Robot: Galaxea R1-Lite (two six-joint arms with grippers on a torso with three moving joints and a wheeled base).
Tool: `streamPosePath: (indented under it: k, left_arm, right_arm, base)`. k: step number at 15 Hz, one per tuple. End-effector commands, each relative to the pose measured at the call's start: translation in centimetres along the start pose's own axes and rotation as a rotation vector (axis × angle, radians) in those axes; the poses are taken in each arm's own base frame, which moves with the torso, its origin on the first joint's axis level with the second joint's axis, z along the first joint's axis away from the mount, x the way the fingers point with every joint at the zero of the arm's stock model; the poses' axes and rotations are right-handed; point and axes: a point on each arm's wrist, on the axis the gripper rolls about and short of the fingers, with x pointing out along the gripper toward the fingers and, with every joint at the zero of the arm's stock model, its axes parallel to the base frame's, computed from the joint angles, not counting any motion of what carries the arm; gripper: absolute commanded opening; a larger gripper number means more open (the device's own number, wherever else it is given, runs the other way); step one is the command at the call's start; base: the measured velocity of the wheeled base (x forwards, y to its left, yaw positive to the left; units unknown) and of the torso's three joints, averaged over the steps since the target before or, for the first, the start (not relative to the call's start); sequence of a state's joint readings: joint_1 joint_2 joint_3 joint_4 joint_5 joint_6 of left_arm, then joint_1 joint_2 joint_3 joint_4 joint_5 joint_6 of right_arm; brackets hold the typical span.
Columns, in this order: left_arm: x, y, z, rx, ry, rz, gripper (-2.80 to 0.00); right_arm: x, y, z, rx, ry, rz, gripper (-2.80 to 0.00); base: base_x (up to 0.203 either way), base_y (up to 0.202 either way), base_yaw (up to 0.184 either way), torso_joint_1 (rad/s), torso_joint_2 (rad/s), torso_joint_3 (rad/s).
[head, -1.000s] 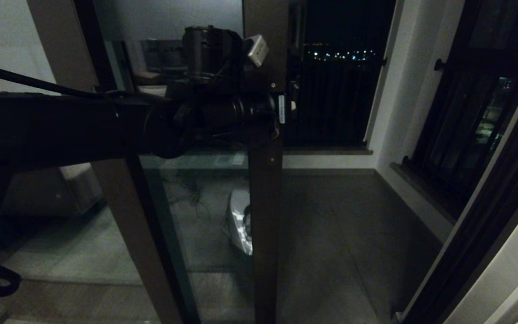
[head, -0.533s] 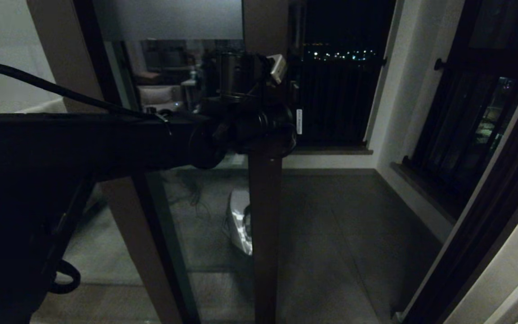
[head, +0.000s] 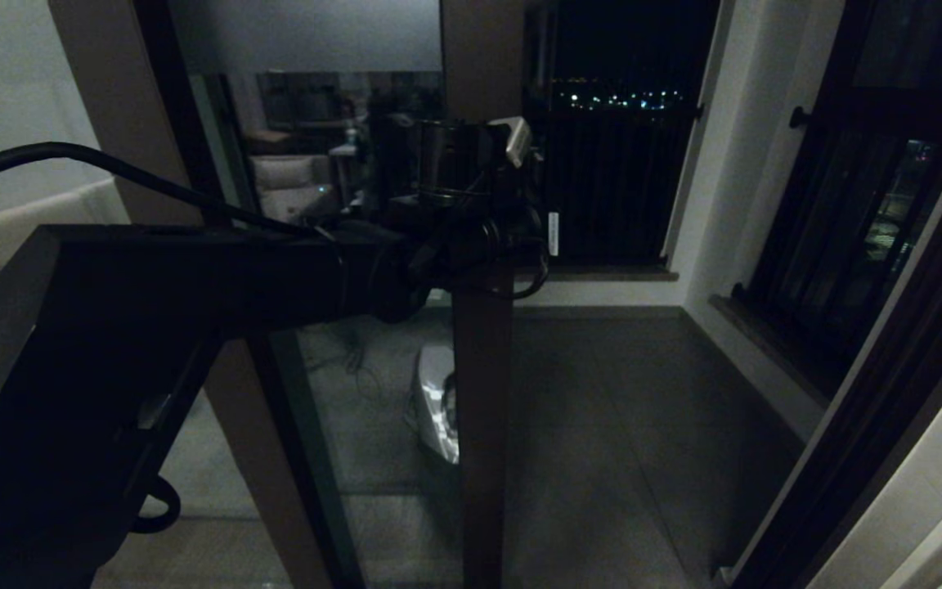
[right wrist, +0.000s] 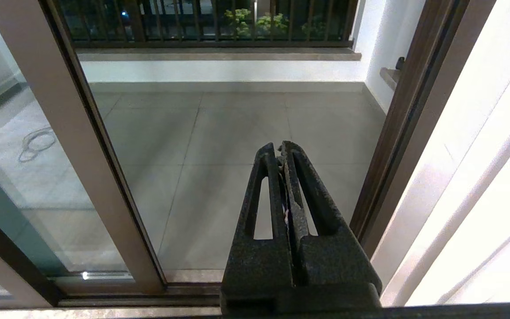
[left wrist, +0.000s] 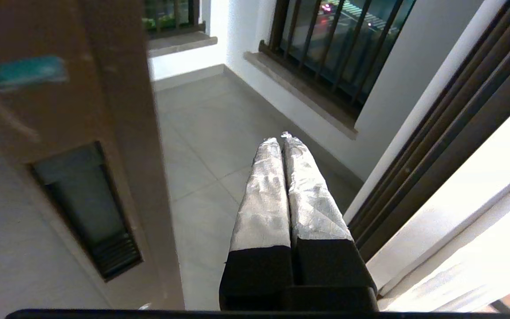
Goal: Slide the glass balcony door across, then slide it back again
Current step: Open the slid door
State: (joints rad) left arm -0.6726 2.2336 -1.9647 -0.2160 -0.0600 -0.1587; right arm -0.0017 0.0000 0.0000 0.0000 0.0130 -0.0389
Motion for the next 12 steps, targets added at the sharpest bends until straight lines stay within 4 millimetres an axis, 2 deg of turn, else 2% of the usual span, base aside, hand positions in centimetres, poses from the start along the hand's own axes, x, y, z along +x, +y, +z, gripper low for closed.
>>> streamPosePath:
  k: [1,5,8,12]
  left_arm:
    - [-0.2,-0.4,0.4,0.006,-0.009,-0.01,-2.8]
    - [-0.2,-0.6,0.3,0.016,-0.004,-0.008,-2.8]
    - [0.3,-0.1,-0.5,0.09,-0.008,0.127,-2.8]
    - [0.4,0.1,-0.6,0.115,-0.012,0.22,-2.8]
  right_arm:
    - [0.0,0.0,0.0,-0.001,0.001,0.001,-2.8]
    - [0.0,0.0,0.0,0.001,0.001,0.001,-2.8]
    - [0.0,0.0,0.0,0.0,0.001,0.001,-2.8]
    - [0.0,0.0,0.0,-0.001,0.001,0.001,-2.8]
  base:
    - [0.0,0.0,0.0,0.0,0.0,0.0]
    - [0.0,0.0,0.0,0.0,0.0,0.0]
    - [0.0,0.0,0.0,0.0,0.0,0.0]
    - [0.0,0.0,0.0,0.0,0.0,0.0]
